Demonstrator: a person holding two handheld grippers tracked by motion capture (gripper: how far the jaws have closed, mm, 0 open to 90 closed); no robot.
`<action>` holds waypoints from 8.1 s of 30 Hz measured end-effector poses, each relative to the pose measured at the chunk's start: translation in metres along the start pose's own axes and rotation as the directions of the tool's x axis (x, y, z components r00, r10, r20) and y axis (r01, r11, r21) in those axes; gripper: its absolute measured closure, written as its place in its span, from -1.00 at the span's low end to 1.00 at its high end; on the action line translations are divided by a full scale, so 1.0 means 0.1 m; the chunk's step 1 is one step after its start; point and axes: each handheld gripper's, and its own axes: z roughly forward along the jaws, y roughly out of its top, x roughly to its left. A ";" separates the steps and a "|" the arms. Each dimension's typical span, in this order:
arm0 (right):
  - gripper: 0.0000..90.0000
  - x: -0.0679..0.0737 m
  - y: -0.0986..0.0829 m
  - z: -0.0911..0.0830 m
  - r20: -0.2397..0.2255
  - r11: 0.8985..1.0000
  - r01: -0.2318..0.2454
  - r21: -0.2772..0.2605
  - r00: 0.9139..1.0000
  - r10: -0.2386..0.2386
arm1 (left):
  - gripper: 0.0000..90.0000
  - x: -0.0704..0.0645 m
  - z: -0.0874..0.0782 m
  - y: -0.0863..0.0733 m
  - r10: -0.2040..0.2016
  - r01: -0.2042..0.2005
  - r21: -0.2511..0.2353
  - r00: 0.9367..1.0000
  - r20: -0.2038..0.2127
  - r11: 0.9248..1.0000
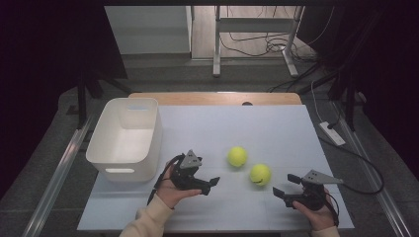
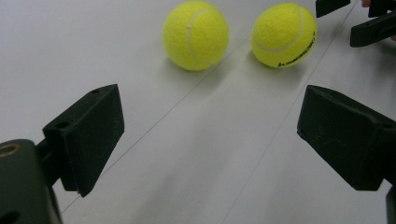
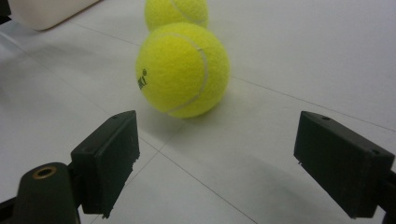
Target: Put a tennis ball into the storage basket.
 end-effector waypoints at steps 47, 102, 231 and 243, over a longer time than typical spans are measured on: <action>-0.70 0.03 0.00 0.02 -0.006 1.000 0.004 0.006 1.000 -0.004 | -0.82 0.05 0.57 0.53 0.040 -0.044 0.079 0.998 0.053 0.996; -0.70 0.02 0.00 0.03 0.000 1.000 0.012 0.012 1.000 -0.012 | -0.58 0.16 1.22 0.72 -0.008 -0.009 0.274 0.998 0.058 0.962; -0.70 0.02 -0.01 0.03 0.012 1.000 0.017 0.012 1.000 -0.018 | -0.40 0.41 -0.07 0.58 -0.036 0.032 -0.126 0.999 -0.026 0.991; -0.70 0.03 -0.01 0.03 0.012 1.000 0.017 0.014 1.000 -0.017 | -0.41 0.42 -0.19 0.62 -0.029 0.024 -0.156 0.999 -0.032 0.987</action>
